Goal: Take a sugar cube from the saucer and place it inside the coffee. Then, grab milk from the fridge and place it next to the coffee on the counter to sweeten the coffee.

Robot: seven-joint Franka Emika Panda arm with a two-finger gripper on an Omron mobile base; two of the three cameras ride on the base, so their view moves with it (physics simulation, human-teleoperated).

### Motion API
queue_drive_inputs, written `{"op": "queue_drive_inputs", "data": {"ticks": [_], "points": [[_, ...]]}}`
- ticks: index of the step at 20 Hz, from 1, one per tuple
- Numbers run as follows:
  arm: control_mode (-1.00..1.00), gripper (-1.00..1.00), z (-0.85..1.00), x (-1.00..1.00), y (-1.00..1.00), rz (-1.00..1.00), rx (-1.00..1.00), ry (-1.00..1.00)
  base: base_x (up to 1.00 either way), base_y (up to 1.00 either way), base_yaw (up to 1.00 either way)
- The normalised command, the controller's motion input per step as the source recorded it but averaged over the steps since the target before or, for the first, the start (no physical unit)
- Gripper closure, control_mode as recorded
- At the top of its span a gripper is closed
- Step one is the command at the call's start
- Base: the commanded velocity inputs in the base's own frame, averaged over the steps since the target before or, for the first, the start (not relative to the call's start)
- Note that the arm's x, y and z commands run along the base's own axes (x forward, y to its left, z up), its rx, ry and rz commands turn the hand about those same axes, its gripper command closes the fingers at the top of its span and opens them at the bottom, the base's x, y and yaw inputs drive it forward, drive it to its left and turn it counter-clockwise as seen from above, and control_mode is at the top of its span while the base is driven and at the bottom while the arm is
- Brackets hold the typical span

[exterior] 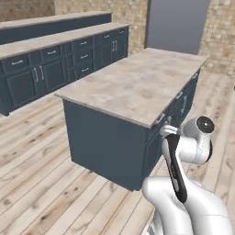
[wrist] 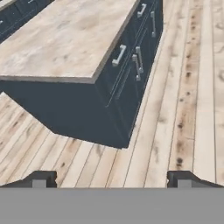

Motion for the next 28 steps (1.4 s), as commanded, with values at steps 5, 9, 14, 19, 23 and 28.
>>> {"op": "queue_drive_inputs", "data": {"ticks": [5,9,14,19,23,28], "points": [[1.0,-1.0,0.0,0.0,0.0,0.0,0.0,0.0,0.54,0.0,-0.65],[1.0,-1.0,0.0,0.0,0.0,0.0,0.0,0.0,0.86,-0.01,-0.52],[1.0,-1.0,0.0,0.0,0.0,0.0,0.0,0.0,1.0,-0.07,-0.32],[1.0,-1.0,0.0,0.0,0.0,0.0,0.0,0.0,1.0,-0.39,-0.21],[1.0,-1.0,0.0,0.0,0.0,0.0,0.0,0.0,1.0,-0.78,-0.2],[1.0,-1.0,0.0,0.0,0.0,0.0,0.0,0.0,1.0,-0.87,-0.17]]}}
